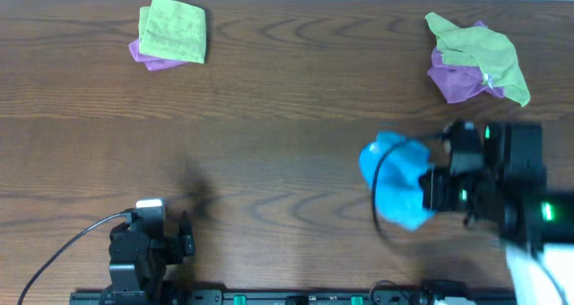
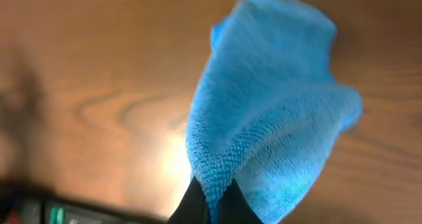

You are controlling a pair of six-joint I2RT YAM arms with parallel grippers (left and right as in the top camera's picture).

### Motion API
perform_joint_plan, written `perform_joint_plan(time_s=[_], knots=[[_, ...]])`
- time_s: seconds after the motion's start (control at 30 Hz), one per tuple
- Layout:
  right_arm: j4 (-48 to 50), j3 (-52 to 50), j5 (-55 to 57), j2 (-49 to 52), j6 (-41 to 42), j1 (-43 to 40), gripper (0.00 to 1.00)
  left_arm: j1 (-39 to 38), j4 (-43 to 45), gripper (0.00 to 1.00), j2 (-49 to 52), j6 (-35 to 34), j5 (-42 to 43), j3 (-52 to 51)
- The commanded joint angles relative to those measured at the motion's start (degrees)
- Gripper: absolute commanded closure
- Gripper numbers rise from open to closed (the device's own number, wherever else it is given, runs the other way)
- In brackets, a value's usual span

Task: Fold the cloth
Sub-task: 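Lift the blue cloth with the right gripper and pull it toward center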

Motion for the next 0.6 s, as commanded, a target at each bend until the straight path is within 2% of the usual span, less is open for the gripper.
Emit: perform_joint_plan(time_s=[0.0,0.13,0.23,0.43,0.57], knots=[[-1.46,-0.15,-4.83,-7.06,1.46,3.89,0.99,0.2,-2.51,0.04,-0.37,0.39,-0.57,-1.4],[-2.71,-0.15,-6.19,-12.87,7.04,8.22,0.99,0.2,-2.51,0.05,-0.37,0.39,-0.57,-1.4],[-1.51,-0.17,-6.38,-12.52,9.09,11.19,0.99,0.2,-2.51,0.04,-0.37,0.39,-0.57,-1.4],[6.91,-0.15,-7.61,-5.66,9.73,14.93,0.99,0.2,-2.51,0.04,-0.37,0.39,-0.57,-1.4],[13.64,-0.15,-7.58,2.69,10.34,17.09,0.99,0.2,-2.51,0.05,-0.37,0.39,-0.57,-1.4]])
